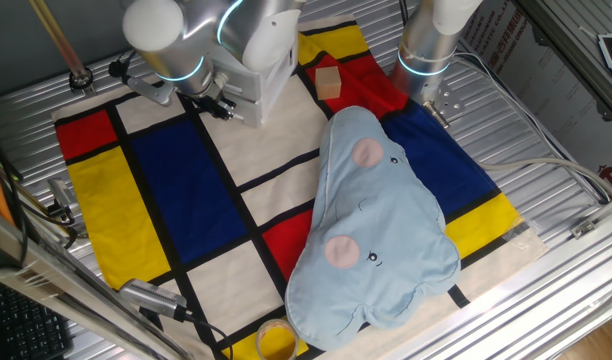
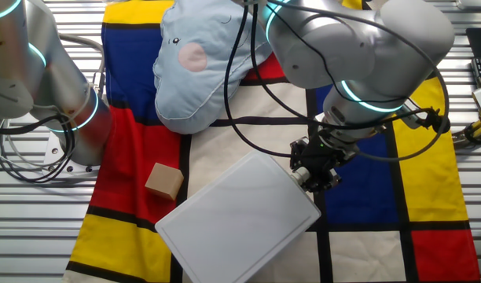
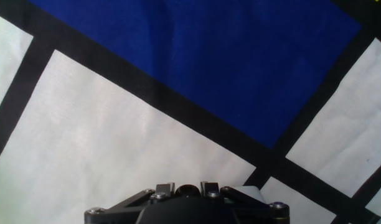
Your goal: Grasp the handle and close the drawer
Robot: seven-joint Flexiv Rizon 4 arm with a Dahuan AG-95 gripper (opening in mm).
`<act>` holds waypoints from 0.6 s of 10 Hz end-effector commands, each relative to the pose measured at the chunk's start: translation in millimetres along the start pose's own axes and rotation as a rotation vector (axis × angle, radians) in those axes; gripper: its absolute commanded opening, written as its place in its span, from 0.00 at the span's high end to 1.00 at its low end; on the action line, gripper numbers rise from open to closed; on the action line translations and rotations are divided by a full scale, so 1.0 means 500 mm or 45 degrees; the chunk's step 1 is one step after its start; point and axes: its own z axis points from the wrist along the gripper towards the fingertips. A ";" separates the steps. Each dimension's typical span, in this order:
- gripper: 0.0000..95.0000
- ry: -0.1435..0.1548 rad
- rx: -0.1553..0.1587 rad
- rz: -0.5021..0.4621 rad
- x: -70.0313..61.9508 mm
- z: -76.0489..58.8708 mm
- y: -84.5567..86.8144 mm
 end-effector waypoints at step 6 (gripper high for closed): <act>1.00 0.029 0.011 0.000 0.006 0.003 0.001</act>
